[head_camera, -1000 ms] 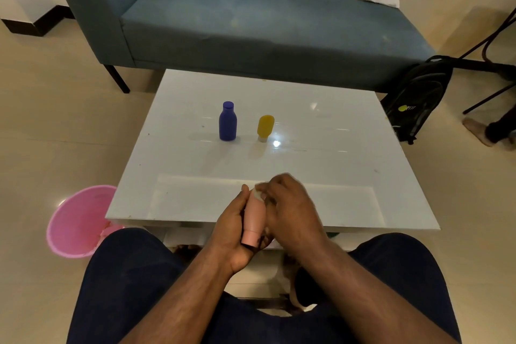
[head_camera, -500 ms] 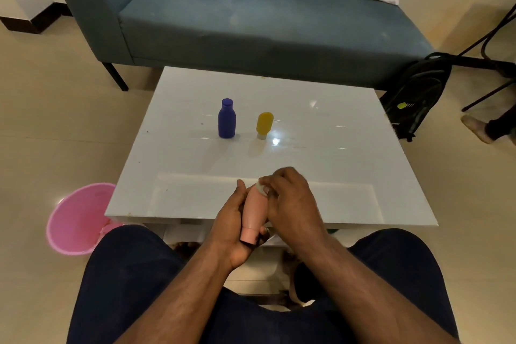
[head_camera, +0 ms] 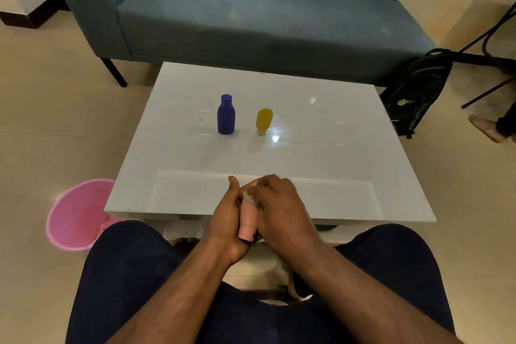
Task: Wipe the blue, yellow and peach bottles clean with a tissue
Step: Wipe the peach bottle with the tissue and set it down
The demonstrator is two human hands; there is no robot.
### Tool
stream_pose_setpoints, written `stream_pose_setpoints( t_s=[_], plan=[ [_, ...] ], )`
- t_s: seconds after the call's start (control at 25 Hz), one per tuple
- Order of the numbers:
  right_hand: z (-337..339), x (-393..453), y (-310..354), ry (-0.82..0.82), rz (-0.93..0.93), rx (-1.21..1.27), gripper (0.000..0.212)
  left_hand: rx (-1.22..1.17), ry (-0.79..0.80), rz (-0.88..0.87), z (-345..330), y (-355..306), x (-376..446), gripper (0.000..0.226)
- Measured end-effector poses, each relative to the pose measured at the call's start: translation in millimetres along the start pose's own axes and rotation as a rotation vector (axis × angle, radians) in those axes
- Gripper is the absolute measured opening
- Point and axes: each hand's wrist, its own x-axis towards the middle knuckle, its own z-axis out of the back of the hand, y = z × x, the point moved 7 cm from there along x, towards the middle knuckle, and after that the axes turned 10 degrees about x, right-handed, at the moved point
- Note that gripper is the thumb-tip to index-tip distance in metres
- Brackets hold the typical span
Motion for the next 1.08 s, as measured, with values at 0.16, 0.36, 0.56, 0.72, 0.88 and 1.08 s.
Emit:
stream_pose_setpoints(
  t_s=[0.16,0.36,0.56,0.72,0.88,1.08],
  plan=[
    [10,7,-2,-0.008,0.065,-0.006,0.029,0.025,-0.009,-0.036,1,-1,2,0.072],
    [9,10,2,0.043,0.02,-0.047,0.03,0.106,-0.06,-0.059,2,0,0,0.08],
    [19,18,-8,0.014,0.039,0.031,0.031,0.145,-0.09,-0.093,6,-2,2,0.082],
    [14,10,0,0.0,0.014,0.025,0.029,0.14,-0.093,-0.088,7,0,1,0.082],
    [13,4,5,0.056,0.136,0.06,0.026,0.127,-0.076,-0.086,2,-3,1,0.08],
    [12,6,0,-0.007,0.024,0.031,0.024,0.089,-0.085,-0.084,7,-3,4,0.087]
  ],
)
